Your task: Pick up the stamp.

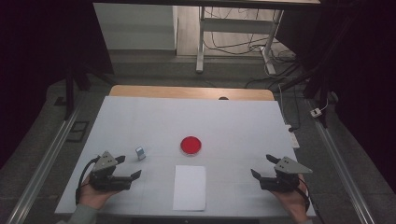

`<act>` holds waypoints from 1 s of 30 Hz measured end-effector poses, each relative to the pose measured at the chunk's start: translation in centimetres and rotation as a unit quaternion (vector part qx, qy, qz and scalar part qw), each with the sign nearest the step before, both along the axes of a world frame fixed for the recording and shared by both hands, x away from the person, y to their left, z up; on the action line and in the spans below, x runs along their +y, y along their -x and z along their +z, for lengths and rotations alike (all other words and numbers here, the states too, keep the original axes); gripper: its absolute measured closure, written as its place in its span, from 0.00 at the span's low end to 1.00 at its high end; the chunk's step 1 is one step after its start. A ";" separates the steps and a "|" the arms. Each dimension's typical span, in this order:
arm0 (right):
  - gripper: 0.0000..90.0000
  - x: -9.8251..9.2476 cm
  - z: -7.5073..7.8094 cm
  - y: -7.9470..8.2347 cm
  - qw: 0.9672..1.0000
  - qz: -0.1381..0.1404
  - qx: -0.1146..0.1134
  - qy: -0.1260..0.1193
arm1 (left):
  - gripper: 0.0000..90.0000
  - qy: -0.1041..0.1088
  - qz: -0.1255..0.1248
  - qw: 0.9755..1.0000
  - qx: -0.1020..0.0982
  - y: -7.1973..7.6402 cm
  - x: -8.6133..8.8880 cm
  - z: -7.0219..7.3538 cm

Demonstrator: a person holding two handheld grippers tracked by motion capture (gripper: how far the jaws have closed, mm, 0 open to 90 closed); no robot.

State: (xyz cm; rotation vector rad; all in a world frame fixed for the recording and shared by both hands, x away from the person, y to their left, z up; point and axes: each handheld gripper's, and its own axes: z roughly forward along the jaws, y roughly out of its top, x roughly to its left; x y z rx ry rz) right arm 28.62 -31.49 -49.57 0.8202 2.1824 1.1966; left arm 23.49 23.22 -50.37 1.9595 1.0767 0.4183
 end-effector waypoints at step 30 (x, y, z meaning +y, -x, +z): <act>0.25 0.1 -0.2 0.2 1.000 0.010 0.000 0.004 | 0.18 -0.012 -0.004 1.000 0.003 -0.3 -0.2 0.4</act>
